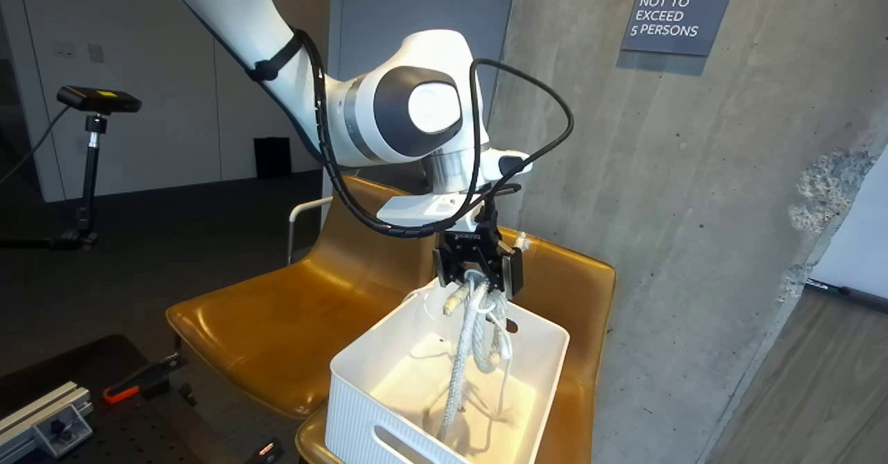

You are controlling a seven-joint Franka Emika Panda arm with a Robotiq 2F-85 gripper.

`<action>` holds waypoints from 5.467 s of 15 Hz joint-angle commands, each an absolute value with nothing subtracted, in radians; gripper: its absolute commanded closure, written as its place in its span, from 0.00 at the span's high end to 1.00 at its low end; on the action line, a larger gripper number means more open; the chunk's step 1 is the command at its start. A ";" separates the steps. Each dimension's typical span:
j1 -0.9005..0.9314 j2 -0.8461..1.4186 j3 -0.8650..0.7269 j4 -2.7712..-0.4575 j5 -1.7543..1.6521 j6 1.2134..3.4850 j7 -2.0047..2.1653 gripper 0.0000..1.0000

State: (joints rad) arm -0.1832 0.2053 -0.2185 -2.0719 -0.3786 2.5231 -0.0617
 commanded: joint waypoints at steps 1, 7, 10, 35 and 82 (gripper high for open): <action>-0.169 0.237 -0.202 -2.080 -0.332 2.574 -0.023 0.00; -0.156 0.256 -0.193 -2.077 -0.298 2.555 -0.039 0.39; -0.137 0.240 -0.193 -2.070 -0.313 2.538 -0.027 0.62; -0.072 0.598 -0.083 -1.702 -0.078 2.455 0.052 1.00; 0.013 0.695 -0.061 -1.483 -0.141 2.167 -0.035 0.53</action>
State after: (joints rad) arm 0.0231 0.6794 -0.0659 -1.5106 -0.1273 2.1949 -0.0183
